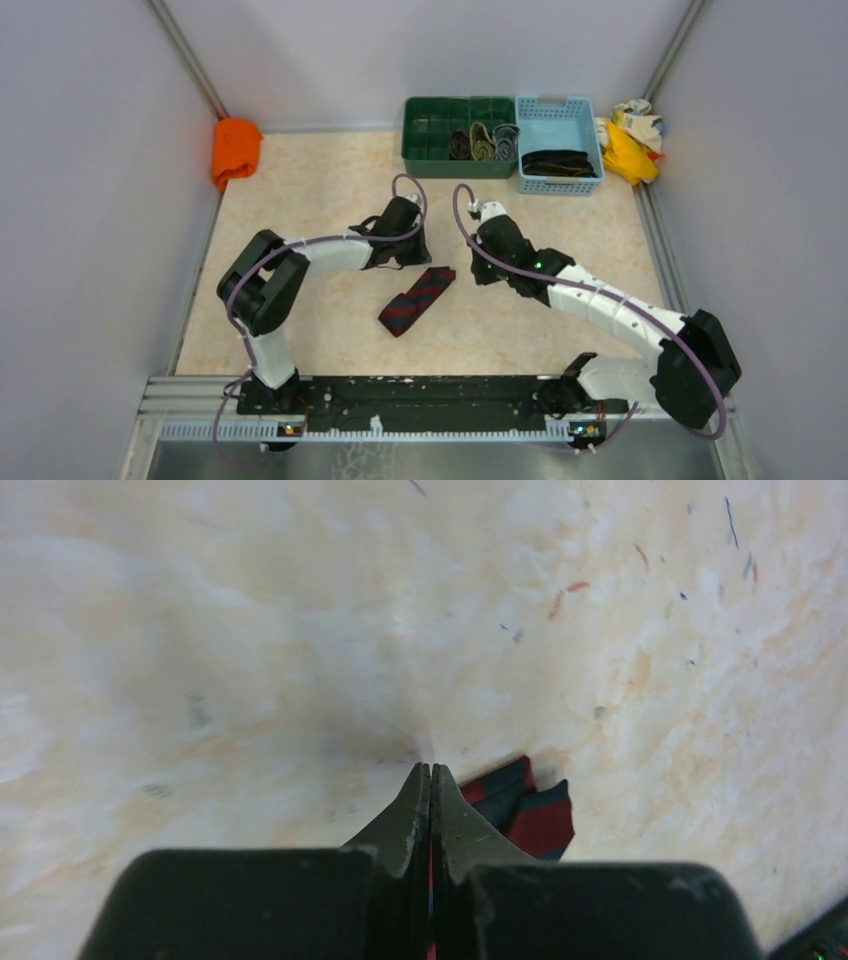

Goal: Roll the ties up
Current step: Roll the tie at the center of the board.

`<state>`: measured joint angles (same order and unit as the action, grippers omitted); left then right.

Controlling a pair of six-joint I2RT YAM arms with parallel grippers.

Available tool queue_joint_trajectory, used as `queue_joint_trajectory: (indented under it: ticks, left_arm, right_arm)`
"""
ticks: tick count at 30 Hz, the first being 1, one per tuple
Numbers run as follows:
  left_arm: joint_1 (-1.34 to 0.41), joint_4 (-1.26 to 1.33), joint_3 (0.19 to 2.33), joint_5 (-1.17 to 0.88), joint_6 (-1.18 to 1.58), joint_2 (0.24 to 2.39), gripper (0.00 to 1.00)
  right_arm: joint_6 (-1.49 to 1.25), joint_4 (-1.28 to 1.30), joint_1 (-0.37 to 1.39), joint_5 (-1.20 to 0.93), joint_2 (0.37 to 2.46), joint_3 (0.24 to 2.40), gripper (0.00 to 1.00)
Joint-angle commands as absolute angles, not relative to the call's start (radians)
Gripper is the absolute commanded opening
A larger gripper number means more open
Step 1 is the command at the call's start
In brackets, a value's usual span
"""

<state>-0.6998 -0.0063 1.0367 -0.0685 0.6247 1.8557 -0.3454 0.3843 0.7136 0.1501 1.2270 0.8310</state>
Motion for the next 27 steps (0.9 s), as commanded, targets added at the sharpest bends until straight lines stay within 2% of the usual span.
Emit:
queue_joint_trajectory:
  ticks: [1, 8, 16, 21, 27]
  left_arm:
    - [-0.663, -0.104, 1.060, 0.181, 0.639, 1.725, 0.00]
    - [-0.645, -0.202, 0.980, 0.401, 0.648, 1.374, 0.00]
    - [-0.646, -0.259, 0.769, 0.446, 0.662, 1.018, 0.00]
    - [-0.645, -0.278, 0.709, 0.483, 0.655, 0.903, 0.00]
    - [-0.643, -0.307, 0.711, 0.508, 0.642, 0.875, 0.00]
  right_arm:
    - [-0.427, 0.338, 0.819, 0.082, 1.132, 0.744, 0.00]
    - [-0.490, 0.243, 1.048, 0.076, 1.236, 0.678, 0.00]
    - [-0.492, 0.141, 1.127, 0.094, 1.396, 0.727, 0.00]
    - [-0.467, 0.085, 1.143, 0.112, 1.523, 0.773, 0.00]
    - [-0.486, 0.036, 1.161, 0.152, 1.606, 0.795, 0.00]
